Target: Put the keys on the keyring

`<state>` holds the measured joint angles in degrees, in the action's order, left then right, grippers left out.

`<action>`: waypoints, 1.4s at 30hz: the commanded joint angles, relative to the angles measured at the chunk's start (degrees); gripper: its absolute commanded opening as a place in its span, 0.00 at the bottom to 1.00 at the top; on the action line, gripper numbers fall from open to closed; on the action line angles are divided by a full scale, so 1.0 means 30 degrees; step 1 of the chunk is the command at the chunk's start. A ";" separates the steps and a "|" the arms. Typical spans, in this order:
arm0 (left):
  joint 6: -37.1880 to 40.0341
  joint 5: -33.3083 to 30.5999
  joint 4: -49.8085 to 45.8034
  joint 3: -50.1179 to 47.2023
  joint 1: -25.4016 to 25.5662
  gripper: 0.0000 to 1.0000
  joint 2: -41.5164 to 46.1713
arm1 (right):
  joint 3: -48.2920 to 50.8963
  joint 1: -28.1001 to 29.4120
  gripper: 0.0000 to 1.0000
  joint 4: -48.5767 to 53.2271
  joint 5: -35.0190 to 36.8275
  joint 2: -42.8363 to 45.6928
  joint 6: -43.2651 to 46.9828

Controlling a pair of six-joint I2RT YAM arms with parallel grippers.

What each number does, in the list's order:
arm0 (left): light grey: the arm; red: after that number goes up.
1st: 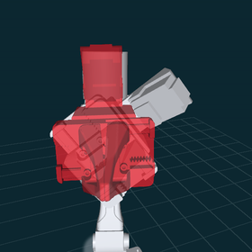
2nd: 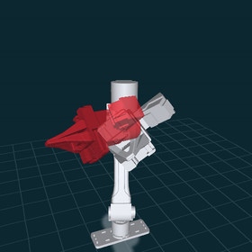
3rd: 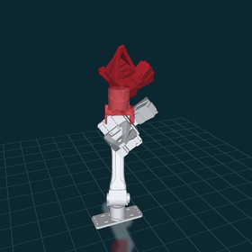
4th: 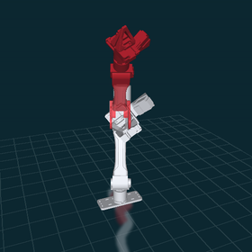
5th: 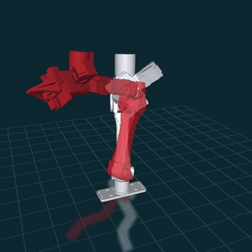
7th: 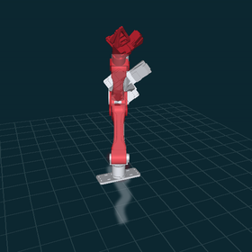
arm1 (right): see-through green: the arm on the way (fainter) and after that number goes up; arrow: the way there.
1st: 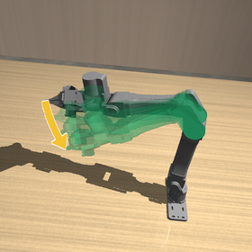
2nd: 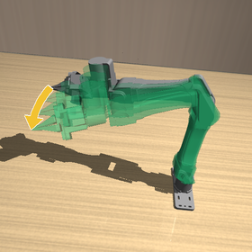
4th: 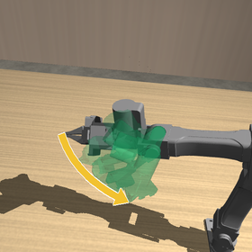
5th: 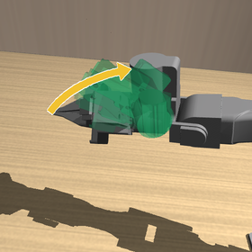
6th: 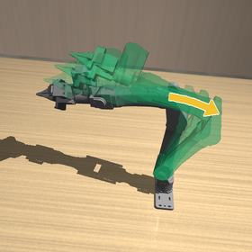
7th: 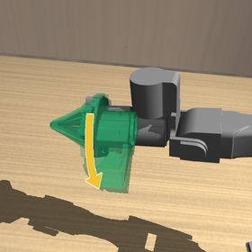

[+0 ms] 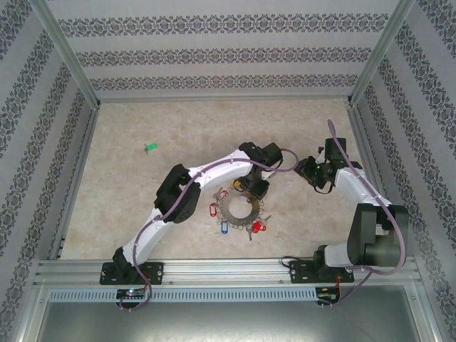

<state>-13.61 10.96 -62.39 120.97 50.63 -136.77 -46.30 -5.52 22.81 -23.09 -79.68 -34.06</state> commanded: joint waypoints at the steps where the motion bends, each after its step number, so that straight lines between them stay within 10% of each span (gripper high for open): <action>1: -0.0227 0.0647 -0.0578 0.0132 0.0196 0.29 0.0000 | 0.0266 -0.0182 0.37 -0.0231 -0.0205 -0.0027 0.0427; 26: 0.0139 0.1129 -0.1350 0.1334 0.0196 0.26 -0.1340 | 0.0779 -0.0178 0.37 -0.0513 -0.0359 0.0617 0.0394; 42: 0.1556 0.1640 -0.0034 0.0502 0.0121 0.00 -0.1442 | 0.0610 -0.0180 0.37 -0.0593 -0.0502 0.0632 0.0329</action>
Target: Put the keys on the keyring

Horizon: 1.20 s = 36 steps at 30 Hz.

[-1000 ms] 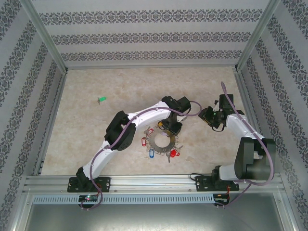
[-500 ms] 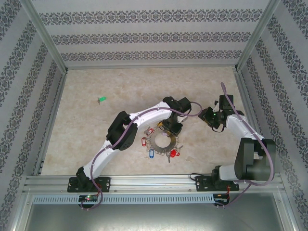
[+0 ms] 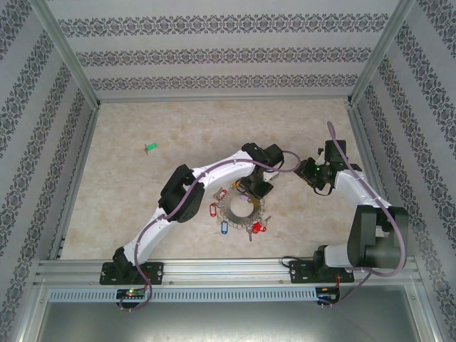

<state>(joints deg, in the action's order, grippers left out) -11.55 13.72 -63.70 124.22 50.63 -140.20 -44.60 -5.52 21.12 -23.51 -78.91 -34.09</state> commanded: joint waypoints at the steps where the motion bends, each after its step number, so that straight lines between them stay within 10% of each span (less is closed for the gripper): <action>1: 0.1062 0.1287 0.0801 -0.0941 0.0046 0.00 -0.0034 | 0.0064 -0.0181 0.37 -0.0014 -0.0378 0.0406 0.0423; 8: 0.3104 0.6180 0.7364 -0.7355 -0.1258 0.00 0.4451 | 0.1164 -0.0153 0.39 -0.1510 -0.4862 0.2250 0.4697; 16: 0.5997 1.2164 1.4105 -1.3421 -0.2865 0.00 0.7804 | 0.6477 0.0784 0.41 -0.6767 -0.4825 0.8691 0.7518; 24: 0.9182 1.3709 1.9817 -1.8703 -0.3913 0.00 1.1739 | 0.7027 0.2800 0.39 -0.7853 -0.7714 1.0332 1.1968; 36: 1.3016 1.9216 1.8937 -1.9352 -0.5990 0.00 1.3355 | 0.6090 0.7502 0.43 -0.8455 -0.9540 0.9022 1.8452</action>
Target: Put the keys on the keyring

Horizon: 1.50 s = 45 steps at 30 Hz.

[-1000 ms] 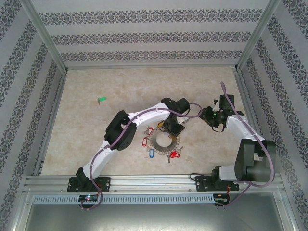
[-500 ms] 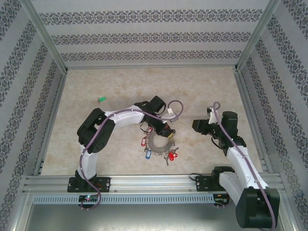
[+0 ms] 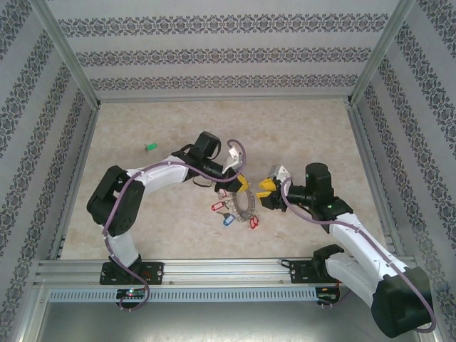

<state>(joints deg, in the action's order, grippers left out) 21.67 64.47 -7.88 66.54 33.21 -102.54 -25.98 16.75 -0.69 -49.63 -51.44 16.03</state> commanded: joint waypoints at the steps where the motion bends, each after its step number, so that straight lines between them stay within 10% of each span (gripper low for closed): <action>1: 0.2069 0.2408 0.0200 -0.0094 -0.0273 0.00 0.0868 | -0.0127 0.0082 0.44 -0.1353 -0.0860 -0.0253 0.1945; 14: 0.4146 0.2563 -0.0393 0.0141 -0.0515 0.00 0.2012 | -0.2762 0.0731 0.40 -0.0923 -0.0987 -0.3037 0.4291; 45: -0.2805 0.2905 0.7461 -0.1406 -0.1320 0.00 0.1836 | -0.0900 0.1340 0.18 -0.3081 0.1526 -0.1557 0.2765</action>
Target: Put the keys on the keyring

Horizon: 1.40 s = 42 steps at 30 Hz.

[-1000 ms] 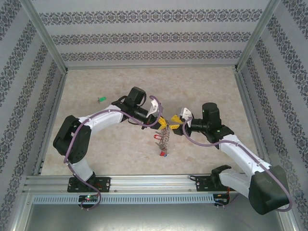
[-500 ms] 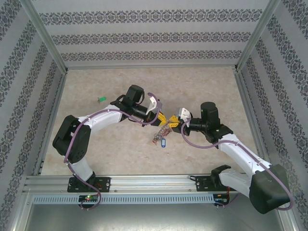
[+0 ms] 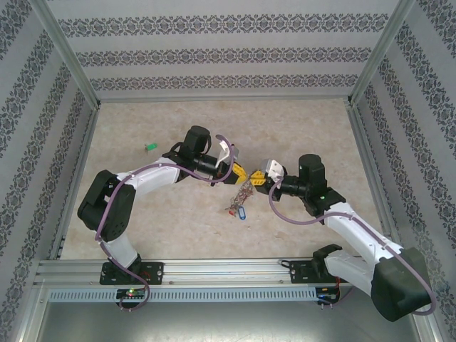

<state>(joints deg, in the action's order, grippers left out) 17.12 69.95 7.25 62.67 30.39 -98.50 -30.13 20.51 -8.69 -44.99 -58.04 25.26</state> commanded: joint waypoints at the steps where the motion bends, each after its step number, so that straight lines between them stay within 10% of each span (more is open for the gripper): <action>1: -0.1444 0.1169 0.2390 -0.0093 -0.0402 0.00 0.0438 | 0.0448 -0.0009 0.19 -0.0163 -0.0273 0.0804 -0.0390; 13: -0.1821 0.1680 0.2382 0.0045 -0.0393 0.00 0.0489 | -0.0312 -0.0275 0.30 0.0194 -0.1205 -0.0322 -0.0866; 42: -0.1585 0.1432 0.2861 0.0003 0.0299 0.00 -0.0142 | -0.0388 0.0429 0.21 -0.2372 -0.0331 -0.1227 -0.1360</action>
<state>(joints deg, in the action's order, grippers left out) 11.90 71.88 12.08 62.48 30.68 -98.65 -30.22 21.02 -13.17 -45.45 -61.21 22.17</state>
